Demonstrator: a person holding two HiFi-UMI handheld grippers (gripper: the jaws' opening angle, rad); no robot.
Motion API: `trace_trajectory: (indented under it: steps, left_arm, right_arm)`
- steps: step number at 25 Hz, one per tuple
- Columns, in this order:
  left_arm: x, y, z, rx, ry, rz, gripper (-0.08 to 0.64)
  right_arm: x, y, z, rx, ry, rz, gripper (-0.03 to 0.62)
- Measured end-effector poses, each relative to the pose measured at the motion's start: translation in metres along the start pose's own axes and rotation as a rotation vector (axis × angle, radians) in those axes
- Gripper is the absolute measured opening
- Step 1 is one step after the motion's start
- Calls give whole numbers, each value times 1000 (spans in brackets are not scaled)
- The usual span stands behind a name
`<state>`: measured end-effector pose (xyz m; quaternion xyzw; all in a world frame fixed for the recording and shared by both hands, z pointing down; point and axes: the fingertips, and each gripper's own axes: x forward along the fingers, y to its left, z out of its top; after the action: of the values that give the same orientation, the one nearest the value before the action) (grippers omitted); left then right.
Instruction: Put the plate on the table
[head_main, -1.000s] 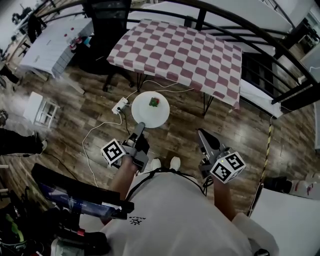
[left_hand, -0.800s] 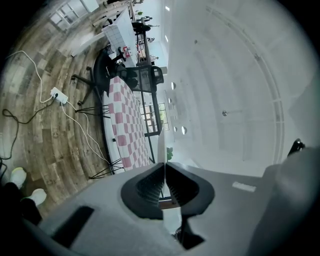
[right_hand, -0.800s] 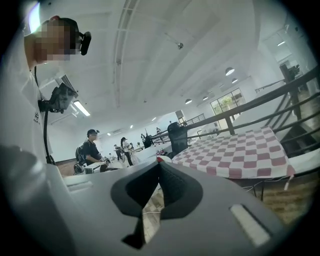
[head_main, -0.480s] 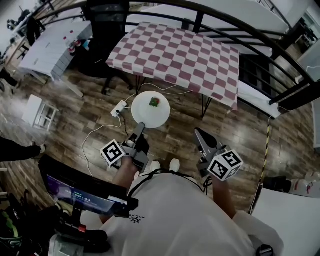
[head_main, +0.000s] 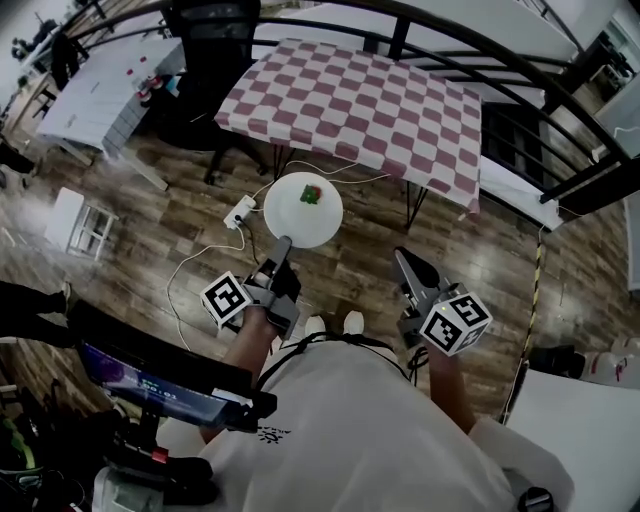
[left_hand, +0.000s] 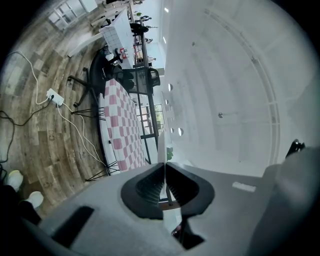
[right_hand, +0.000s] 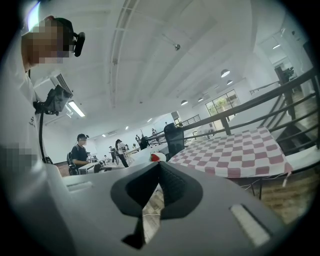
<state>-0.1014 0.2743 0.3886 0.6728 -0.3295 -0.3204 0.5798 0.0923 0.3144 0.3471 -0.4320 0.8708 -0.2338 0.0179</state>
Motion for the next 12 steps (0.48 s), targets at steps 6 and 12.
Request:
trace_trajectory:
  steps: [6, 12]
  left_arm:
    - [-11, 5, 8, -13, -5, -7, 20]
    - [-15, 8, 11, -20, 0, 2, 20]
  right_arm:
    - [1, 9, -5, 55, -29, -10, 8]
    - [7, 17, -6, 57, -24, -5, 9]
